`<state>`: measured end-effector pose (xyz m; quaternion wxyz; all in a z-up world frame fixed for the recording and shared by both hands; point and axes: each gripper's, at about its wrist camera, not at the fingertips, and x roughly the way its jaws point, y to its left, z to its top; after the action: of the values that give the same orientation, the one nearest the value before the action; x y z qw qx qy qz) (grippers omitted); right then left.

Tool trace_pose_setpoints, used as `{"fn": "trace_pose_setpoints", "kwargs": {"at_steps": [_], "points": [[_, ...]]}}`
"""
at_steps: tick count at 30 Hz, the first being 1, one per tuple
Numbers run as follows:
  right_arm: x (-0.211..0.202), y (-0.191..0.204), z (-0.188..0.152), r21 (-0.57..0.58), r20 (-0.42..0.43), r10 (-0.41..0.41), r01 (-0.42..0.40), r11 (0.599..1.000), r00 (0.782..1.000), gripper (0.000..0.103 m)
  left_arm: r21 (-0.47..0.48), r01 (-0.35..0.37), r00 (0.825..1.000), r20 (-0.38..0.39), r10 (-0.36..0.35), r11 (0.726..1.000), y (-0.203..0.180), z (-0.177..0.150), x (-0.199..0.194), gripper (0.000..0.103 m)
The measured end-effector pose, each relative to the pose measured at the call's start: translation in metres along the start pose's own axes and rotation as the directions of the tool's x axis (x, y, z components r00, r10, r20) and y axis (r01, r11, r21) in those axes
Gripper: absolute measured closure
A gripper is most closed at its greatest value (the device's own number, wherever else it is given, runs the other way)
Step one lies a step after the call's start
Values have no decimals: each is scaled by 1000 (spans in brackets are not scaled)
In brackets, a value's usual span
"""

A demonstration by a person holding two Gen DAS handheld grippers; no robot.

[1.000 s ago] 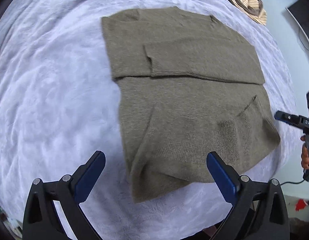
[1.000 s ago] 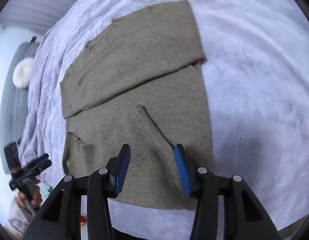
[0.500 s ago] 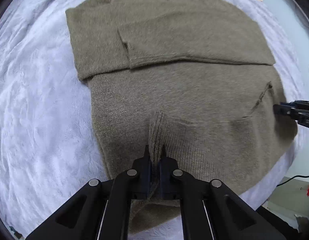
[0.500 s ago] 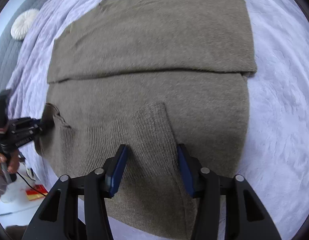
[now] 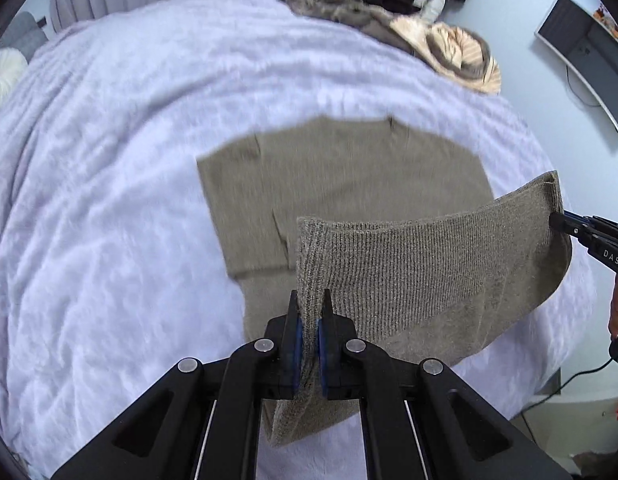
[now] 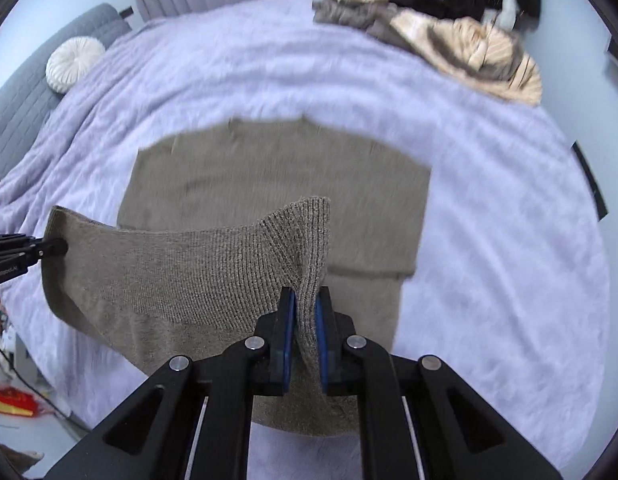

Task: Fold small clothes
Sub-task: 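Lift and fold one half of the sweater lengthwise over the other, release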

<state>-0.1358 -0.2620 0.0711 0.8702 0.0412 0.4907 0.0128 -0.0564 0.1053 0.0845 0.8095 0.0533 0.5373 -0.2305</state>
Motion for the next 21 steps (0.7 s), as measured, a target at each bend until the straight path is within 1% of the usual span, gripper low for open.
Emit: {"fn": "trace_pose_setpoints", "kwargs": {"at_steps": [3,4,7,10,12,13,15,18,21], "points": [[-5,3,29,-14,64,-15,16,1000,998,93,4,-6,997,72,6,1000,2,32,-6,96],[-4,1,39,-19,80,-22,23,1000,997,93,6,-12,996,84,12,1000,4,43,-5,96],[7,-6,72,-21,113,-39,42,999,993,93,16,-43,991,124,41,999,7,75,7,96],[30,-14,98,-11,118,-48,50,999,992,93,38,-82,987,139,76,996,11,103,32,96],[55,-22,111,-5,107,-55,56,998,993,93,50,-102,986,135,95,993,12,117,57,96],[71,-26,117,0,96,-56,56,998,994,93,52,-116,986,123,109,992,15,124,76,96],[106,-34,122,17,61,-43,42,999,997,93,53,-144,985,104,138,988,20,132,107,96],[160,-41,121,16,11,-55,55,998,998,93,26,-192,980,54,190,981,33,132,162,96],[196,-49,112,36,-27,-59,60,998,998,93,-6,-234,972,8,234,972,41,126,200,96]]}}
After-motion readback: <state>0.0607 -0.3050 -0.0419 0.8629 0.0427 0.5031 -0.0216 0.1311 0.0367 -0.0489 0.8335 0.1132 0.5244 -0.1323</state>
